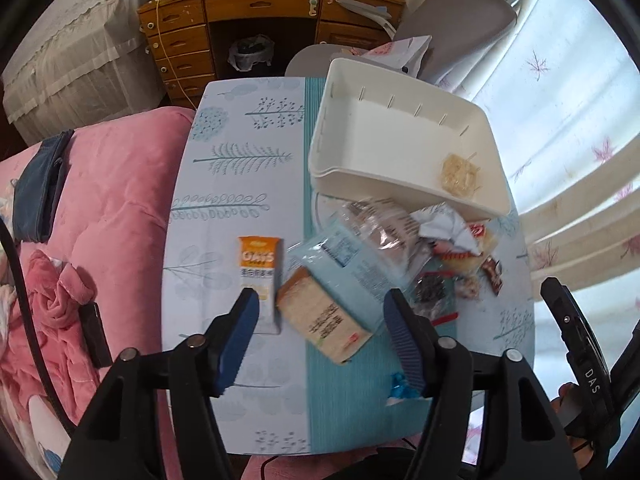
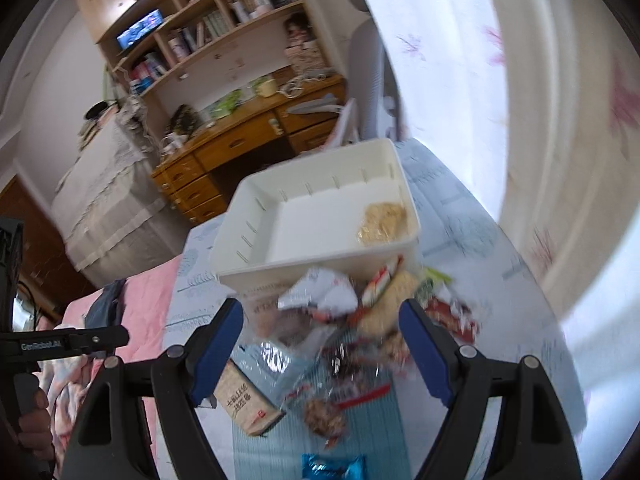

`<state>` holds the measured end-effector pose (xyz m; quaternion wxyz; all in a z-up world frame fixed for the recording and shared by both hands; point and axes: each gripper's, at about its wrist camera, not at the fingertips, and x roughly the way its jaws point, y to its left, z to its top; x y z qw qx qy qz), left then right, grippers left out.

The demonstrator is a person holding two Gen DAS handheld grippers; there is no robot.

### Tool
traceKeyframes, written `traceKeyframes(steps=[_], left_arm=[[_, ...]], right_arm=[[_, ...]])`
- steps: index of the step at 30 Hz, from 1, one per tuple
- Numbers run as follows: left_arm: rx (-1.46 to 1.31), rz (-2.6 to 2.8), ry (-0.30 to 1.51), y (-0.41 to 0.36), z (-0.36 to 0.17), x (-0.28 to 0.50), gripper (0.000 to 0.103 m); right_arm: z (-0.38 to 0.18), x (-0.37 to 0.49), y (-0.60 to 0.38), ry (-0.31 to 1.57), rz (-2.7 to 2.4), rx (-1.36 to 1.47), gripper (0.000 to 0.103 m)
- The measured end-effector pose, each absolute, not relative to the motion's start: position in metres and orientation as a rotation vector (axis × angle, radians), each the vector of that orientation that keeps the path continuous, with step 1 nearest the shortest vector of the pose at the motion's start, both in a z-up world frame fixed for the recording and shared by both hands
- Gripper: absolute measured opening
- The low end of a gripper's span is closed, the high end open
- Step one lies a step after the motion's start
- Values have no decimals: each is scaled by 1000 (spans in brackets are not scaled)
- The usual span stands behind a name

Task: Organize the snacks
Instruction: 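Grasp the blue-wrapped candy with the right tool while the left tool grasps the orange OATS bar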

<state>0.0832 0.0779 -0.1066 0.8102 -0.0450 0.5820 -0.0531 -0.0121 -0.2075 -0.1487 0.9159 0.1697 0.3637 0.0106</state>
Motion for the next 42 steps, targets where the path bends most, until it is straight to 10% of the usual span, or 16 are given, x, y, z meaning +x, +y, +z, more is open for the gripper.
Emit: traceKeyframes(steps=[31,42], left_arm=[[19,-73,1427,123,-276,139,74],[-58,20,1505,130,-314,157,74]], right_arm=[[-318,-62,-198,1320,-400,1149,80],[-349,-51,-204,1522,-524,1226,62]])
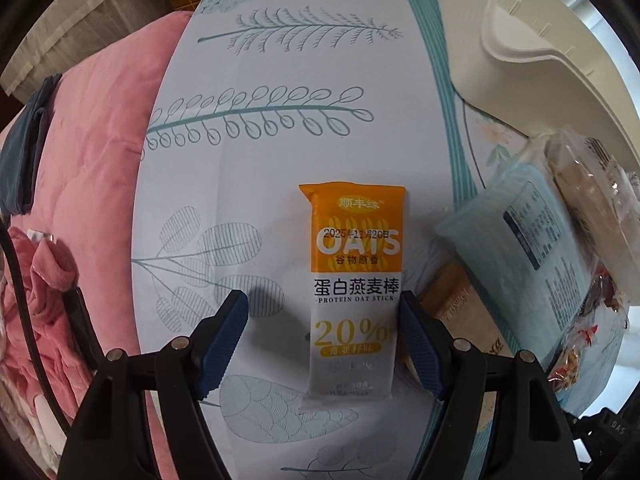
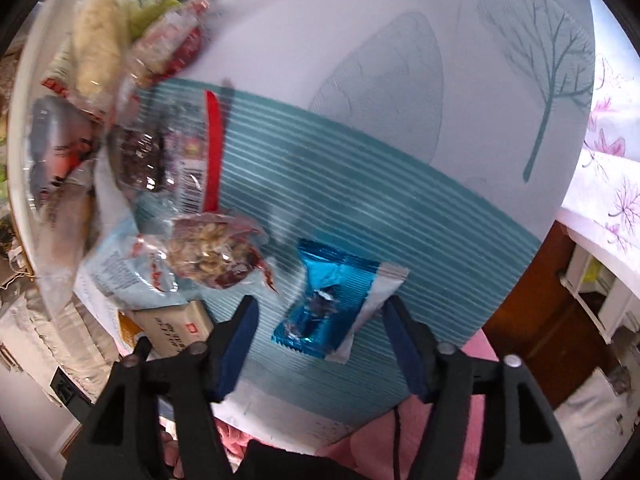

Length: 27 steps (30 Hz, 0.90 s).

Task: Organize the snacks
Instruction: 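Grasp the blue-wrapped candy with the right tool while the left tool grasps the orange OATS bar, then lift the blue candy in the right tool while the left tool carries the OATS bar to the basket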

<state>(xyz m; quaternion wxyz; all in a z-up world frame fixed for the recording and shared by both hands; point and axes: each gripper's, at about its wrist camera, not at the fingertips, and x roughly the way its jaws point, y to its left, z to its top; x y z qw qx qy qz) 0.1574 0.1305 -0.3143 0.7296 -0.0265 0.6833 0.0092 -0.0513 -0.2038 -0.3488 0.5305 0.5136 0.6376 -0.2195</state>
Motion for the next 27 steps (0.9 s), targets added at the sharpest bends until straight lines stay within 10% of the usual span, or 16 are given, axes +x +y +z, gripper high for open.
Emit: traceKeyframes(steps=[8,27], left_arm=[[-55,39,1488,131,-312,158,39],[-167,-44,1392,168,-228,114,38]], right_arm=[[-354,-44,-200,1564,-542,1206,40],[-309,-34,-137,1436,-396,1104,32]])
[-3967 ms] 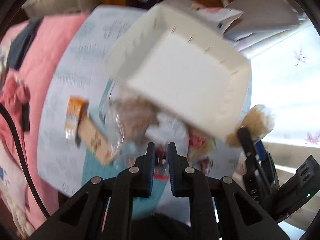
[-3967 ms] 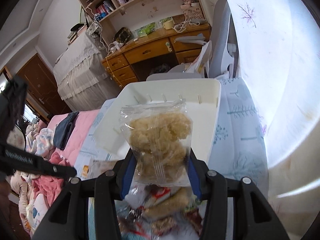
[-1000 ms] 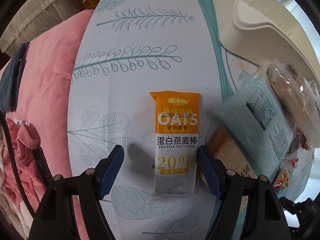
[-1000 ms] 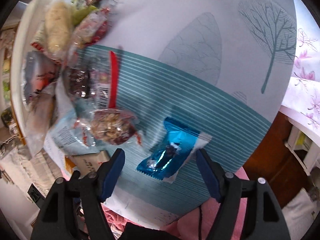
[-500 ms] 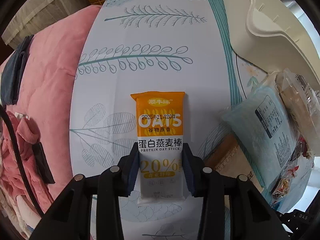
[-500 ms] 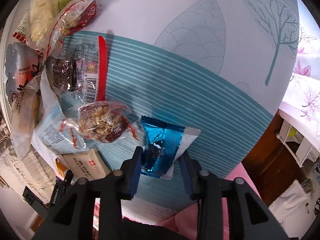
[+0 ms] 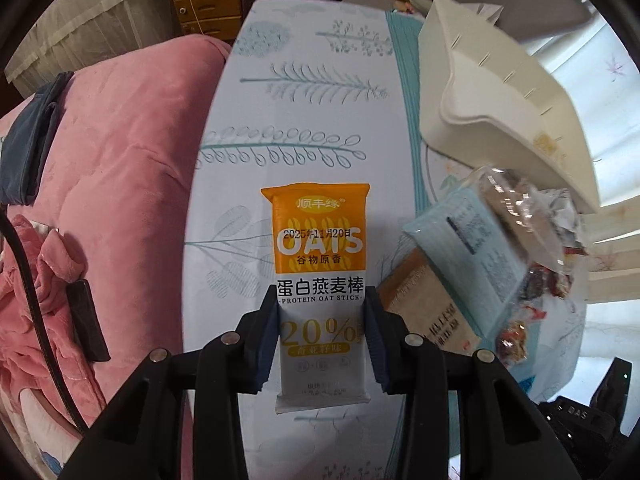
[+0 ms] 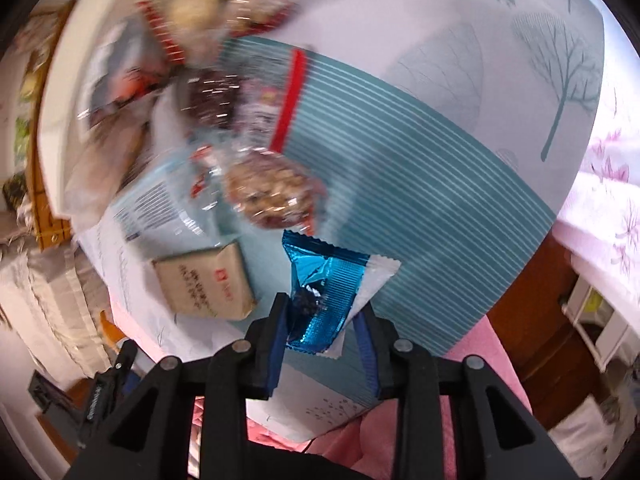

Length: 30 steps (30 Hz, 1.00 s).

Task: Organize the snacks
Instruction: 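Lift the blue candy in the right tool while the left tool carries the OATS bar to the basket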

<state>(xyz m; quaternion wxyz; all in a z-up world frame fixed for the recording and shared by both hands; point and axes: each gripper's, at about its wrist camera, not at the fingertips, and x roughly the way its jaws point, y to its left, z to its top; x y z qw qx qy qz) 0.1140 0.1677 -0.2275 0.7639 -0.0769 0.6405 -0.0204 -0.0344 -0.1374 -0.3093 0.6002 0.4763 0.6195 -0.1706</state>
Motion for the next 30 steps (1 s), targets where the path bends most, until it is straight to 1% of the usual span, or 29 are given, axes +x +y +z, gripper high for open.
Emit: traceKeyframes(steps=[6,14,20,30], left_arm=[[-126,-116,1413,174,-182,93,38],[-108,-232,1418,140,-130,92,38],[-107,-256,1409,103,-103,111,38],[-193,-248,1334,45,-83,177,38]], right_arm=[[-282,-30,-114,1343,-320,1043,31],[-240,0,-104,1262,-176,930,31],[-205,27,-119,1207,-87,802,31],[-148,81,-175,1075,28,590,31]])
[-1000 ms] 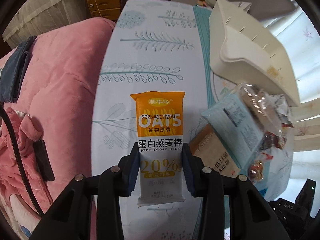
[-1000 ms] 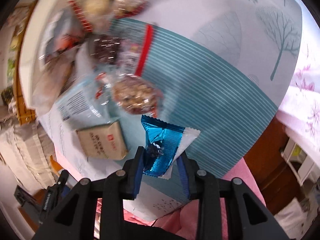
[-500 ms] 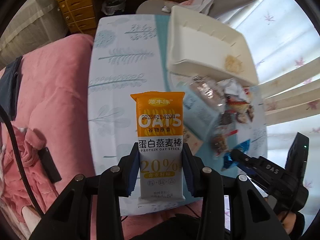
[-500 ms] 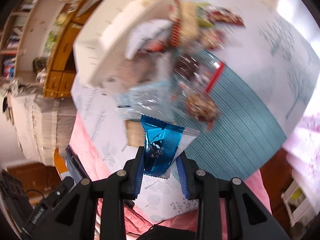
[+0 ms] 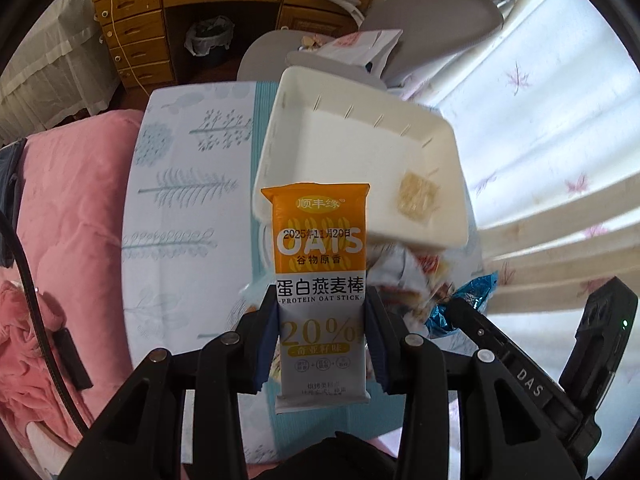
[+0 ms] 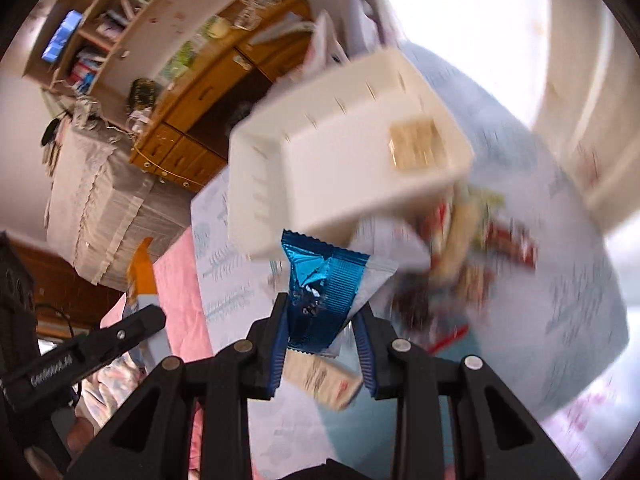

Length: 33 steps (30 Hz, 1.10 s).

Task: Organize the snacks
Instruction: 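Lift the blue candy in the right tool while the left tool carries the OATS bar to the basket, then open the right tool over the basket while the left tool drops the OATS bar beside it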

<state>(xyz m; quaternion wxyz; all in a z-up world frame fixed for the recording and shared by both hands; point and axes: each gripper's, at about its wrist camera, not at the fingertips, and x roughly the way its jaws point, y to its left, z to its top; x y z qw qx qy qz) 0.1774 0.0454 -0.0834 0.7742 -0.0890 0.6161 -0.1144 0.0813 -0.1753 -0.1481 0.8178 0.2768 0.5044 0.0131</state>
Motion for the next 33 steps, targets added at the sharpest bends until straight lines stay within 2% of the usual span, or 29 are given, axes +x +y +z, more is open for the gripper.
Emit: traceKeyframes(steps=[6,16,18,19,23,28,33], left_arm=[[-268,-228,1284,21,-89,219,38],[-321,-181,1237,-4,-109,257,39],[-318,-178,1240,-6,-112,259,51],[-311,-174,1244,-8,-112,259,62],[-300,-140,1249,-6,-111,258,66],[-302,-133,1242,2,-103,245,69],[-308,-166,1213,15,-88,221,74]], right_arm=[[-130,119,-192,994,112,445,31],[-138,166,-204,964,218,274,32],[-141,169,-206,974,221,277,32],[-144,171,-208,983,220,282,34],[-150,172,-212,1014,210,308,56],[-146,165,-212,1009,200,326,58],[-135,149,-205,979,192,329,69]])
